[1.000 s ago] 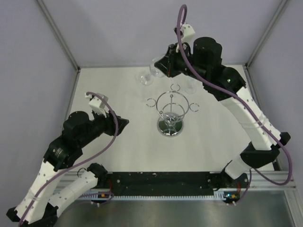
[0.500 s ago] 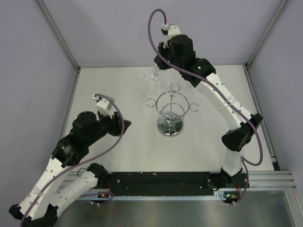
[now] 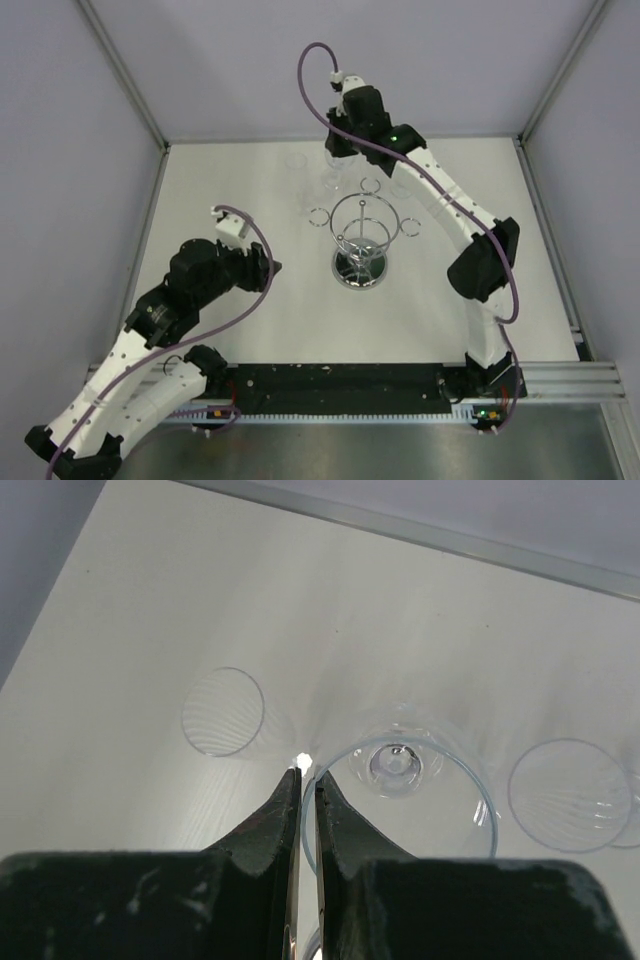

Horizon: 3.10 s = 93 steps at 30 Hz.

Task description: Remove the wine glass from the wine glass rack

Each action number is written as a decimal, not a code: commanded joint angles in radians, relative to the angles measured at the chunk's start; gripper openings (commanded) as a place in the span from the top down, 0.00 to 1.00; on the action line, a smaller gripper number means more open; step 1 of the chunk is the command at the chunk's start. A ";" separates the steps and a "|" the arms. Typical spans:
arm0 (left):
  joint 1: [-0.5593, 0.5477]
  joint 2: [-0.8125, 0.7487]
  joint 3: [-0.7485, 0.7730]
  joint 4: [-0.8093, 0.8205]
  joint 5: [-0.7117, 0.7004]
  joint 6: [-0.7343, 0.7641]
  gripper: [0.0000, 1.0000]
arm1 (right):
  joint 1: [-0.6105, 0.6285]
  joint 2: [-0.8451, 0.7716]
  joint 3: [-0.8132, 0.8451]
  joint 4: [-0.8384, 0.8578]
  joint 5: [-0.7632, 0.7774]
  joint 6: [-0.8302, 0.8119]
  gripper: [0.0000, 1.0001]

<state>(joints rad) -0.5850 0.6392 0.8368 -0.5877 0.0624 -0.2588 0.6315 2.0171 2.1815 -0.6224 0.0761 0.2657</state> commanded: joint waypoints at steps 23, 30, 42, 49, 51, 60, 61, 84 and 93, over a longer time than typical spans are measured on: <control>0.001 0.007 -0.036 0.055 -0.012 0.038 0.46 | -0.030 0.164 0.120 0.013 -0.049 0.020 1.00; 0.001 0.016 -0.038 0.055 -0.007 0.039 0.46 | -0.038 0.172 0.118 -0.002 -0.050 0.017 1.00; 0.002 0.022 -0.038 0.055 -0.001 0.041 0.46 | -0.041 0.198 0.120 -0.005 -0.068 0.030 0.94; 0.001 0.022 -0.038 0.055 -0.010 0.043 0.46 | -0.044 0.195 0.135 -0.003 -0.073 0.033 0.69; 0.002 0.022 -0.038 0.054 -0.012 0.044 0.46 | -0.044 0.193 0.141 -0.003 -0.073 0.038 0.64; 0.004 0.027 -0.039 0.052 -0.029 0.046 0.46 | -0.044 0.135 0.164 0.006 -0.081 0.032 0.56; 0.004 0.027 -0.038 0.052 -0.032 0.046 0.46 | -0.044 0.121 0.166 0.004 -0.081 0.030 0.55; 0.002 0.005 0.027 0.062 -0.170 0.004 0.40 | -0.042 -0.656 -0.514 0.138 0.111 -0.009 0.01; 0.002 0.040 0.100 0.052 -0.266 -0.005 0.02 | -0.042 -0.961 -0.790 0.082 0.195 0.084 0.01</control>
<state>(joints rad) -0.5850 0.6605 0.8825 -0.5758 -0.1337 -0.2459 0.5987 1.1660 1.4590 -0.5297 0.1940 0.2825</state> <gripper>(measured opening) 0.808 0.987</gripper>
